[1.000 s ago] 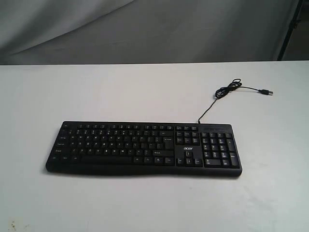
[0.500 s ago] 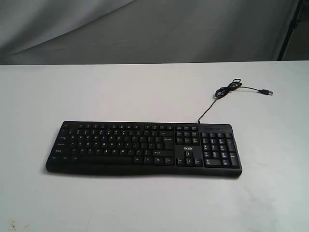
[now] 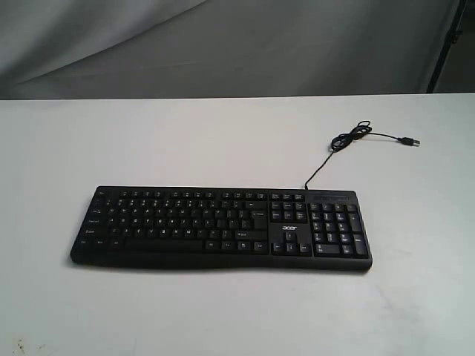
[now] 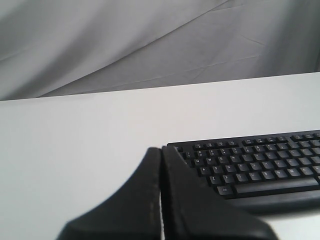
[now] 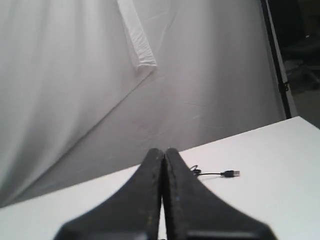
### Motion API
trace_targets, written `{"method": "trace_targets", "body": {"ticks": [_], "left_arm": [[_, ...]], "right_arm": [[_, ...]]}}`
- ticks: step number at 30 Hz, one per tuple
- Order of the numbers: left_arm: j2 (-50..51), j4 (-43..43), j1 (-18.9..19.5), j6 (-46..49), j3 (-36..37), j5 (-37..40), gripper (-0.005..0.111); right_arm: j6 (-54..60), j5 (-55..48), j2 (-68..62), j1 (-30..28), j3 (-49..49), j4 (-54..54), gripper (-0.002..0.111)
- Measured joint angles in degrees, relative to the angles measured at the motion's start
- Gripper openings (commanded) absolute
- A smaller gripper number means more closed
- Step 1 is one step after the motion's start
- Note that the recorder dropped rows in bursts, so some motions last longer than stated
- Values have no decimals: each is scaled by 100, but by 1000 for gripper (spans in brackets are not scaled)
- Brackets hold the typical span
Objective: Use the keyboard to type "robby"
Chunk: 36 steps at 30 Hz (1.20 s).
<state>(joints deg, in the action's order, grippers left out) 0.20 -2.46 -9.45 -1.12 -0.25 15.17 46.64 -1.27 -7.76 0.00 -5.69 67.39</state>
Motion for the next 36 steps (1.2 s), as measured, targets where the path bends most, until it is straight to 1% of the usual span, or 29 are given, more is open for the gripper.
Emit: {"method": "trace_targets", "body": {"ticks": [5,9,12,15,16,17,20,23,24,26,27,29,30,32,36], "left_arm": [[0,0,0,0,0,0,0],[0,0,0,0,0,0,0],[0,0,0,0,0,0,0],[0,0,0,0,0,0,0],[0,0,0,0,0,0,0],[0,0,0,0,0,0,0],[0,0,0,0,0,0,0],[0,0,0,0,0,0,0],[0,0,0,0,0,0,0],[0,0,0,0,0,0,0],[0,0,0,0,0,0,0],[0,0,0,0,0,0,0],[0,0,0,0,0,0,0],[0,0,0,0,0,0,0],[0,0,0,0,0,0,0]], "right_arm": [[-137,501,286,0,0,685,0],[-179,744,438,0,18,611,0],[-179,612,459,0,60,-66,0],[-179,273,459,0,60,-1073,0],[-179,92,459,0,60,-1596,0],[-179,17,459,0,60,-1838,0],[-179,-83,459,0,60,-2268,0],[-268,-287,459,0,60,-2478,0],[-455,-339,459,0,60,-2560,0],[-1473,-414,459,0,60,-3012,0],[-2267,-482,459,0,60,-3612,0],[-3505,-649,459,0,60,-4572,0],[-3810,-721,459,0,60,-4931,0],[-4110,-826,459,0,60,-5278,0],[-4227,-907,459,0,60,-5573,0]]}}
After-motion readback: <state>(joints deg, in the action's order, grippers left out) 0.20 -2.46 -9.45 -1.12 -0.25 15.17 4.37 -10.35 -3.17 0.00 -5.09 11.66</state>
